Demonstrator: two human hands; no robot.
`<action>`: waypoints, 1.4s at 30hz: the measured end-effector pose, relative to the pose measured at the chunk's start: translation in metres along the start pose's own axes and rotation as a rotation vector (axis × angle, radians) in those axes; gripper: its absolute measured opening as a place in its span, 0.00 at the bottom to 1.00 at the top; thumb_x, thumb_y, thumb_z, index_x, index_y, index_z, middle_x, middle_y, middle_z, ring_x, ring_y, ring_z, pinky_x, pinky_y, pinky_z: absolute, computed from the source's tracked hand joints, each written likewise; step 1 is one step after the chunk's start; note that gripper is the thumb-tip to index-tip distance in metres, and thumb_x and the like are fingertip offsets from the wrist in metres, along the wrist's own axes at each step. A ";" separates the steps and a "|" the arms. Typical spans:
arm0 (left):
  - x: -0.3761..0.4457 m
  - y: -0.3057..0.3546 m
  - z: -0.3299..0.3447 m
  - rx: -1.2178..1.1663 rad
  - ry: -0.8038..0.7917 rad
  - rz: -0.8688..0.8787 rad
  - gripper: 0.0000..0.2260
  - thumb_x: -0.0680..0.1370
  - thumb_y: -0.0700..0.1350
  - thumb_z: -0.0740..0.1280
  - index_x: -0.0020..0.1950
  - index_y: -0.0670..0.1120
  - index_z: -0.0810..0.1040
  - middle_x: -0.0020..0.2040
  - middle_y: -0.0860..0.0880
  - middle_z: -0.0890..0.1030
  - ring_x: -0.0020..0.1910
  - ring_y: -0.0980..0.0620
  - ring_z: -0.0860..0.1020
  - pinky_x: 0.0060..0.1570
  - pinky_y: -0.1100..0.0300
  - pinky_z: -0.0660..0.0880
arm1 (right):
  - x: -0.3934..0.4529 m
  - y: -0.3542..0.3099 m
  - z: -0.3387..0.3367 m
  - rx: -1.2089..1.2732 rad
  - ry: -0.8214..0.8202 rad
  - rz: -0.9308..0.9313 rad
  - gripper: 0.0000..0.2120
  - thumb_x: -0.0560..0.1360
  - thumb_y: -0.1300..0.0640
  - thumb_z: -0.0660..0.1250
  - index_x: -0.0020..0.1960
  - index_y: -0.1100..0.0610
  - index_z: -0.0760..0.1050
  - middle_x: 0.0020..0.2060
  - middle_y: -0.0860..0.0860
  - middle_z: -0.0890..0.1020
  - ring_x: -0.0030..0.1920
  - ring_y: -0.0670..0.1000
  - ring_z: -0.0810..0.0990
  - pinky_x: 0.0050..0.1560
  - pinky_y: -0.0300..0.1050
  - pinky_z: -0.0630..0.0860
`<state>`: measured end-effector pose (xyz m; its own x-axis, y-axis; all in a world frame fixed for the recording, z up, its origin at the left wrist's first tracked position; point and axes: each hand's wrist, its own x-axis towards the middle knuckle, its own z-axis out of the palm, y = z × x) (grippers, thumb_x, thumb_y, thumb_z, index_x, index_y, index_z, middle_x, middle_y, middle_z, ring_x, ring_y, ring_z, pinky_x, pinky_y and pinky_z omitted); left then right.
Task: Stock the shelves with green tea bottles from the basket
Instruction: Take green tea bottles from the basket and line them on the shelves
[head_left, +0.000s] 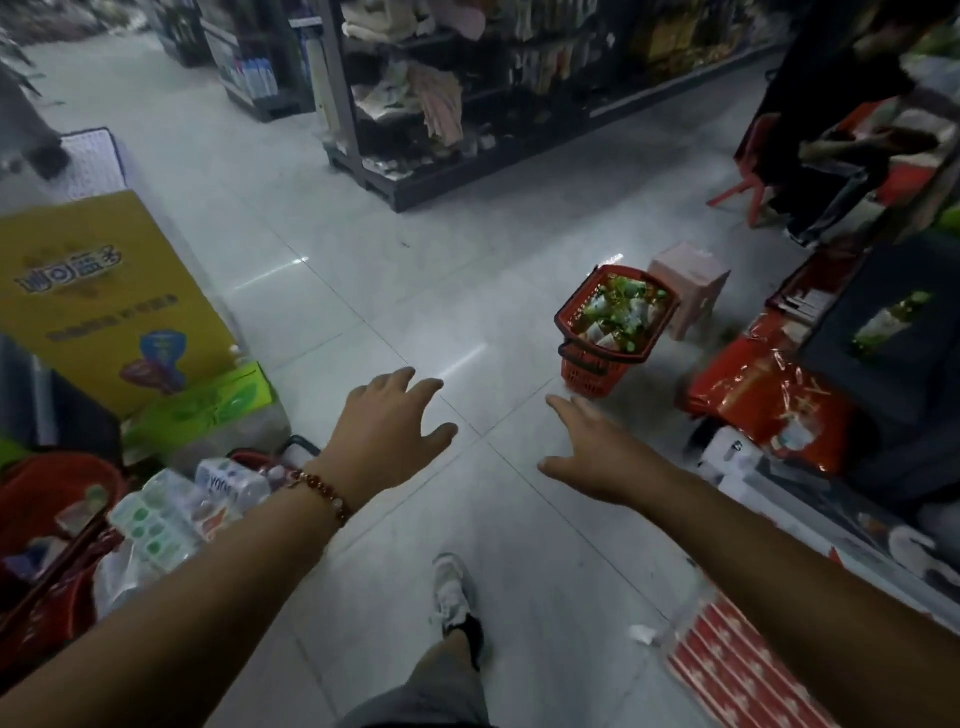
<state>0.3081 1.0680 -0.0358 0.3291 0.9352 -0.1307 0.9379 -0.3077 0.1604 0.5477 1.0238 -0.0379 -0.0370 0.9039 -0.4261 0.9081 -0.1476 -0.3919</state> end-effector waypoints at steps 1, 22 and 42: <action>0.025 -0.005 -0.001 0.003 -0.014 0.000 0.29 0.79 0.62 0.61 0.77 0.52 0.64 0.77 0.43 0.65 0.75 0.43 0.65 0.70 0.48 0.63 | 0.023 -0.002 -0.009 -0.001 -0.014 0.009 0.39 0.78 0.45 0.66 0.81 0.47 0.47 0.81 0.52 0.48 0.80 0.56 0.51 0.76 0.55 0.59; 0.763 -0.007 -0.093 0.144 -0.103 0.257 0.30 0.79 0.63 0.61 0.79 0.53 0.61 0.78 0.44 0.63 0.76 0.44 0.63 0.71 0.49 0.62 | 0.630 0.118 -0.332 0.120 0.062 0.121 0.38 0.79 0.45 0.65 0.81 0.48 0.47 0.81 0.53 0.48 0.80 0.56 0.49 0.77 0.53 0.56; 1.356 0.108 -0.156 0.217 -0.189 0.626 0.30 0.79 0.65 0.59 0.78 0.56 0.59 0.79 0.46 0.60 0.76 0.44 0.63 0.72 0.49 0.61 | 0.989 0.256 -0.621 0.285 0.206 0.542 0.35 0.80 0.46 0.62 0.81 0.47 0.47 0.81 0.50 0.48 0.79 0.53 0.52 0.72 0.52 0.61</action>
<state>0.8388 2.3303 -0.0426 0.8109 0.5295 -0.2490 0.5593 -0.8265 0.0639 1.0030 2.1293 -0.0534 0.5019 0.7257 -0.4706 0.6279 -0.6799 -0.3787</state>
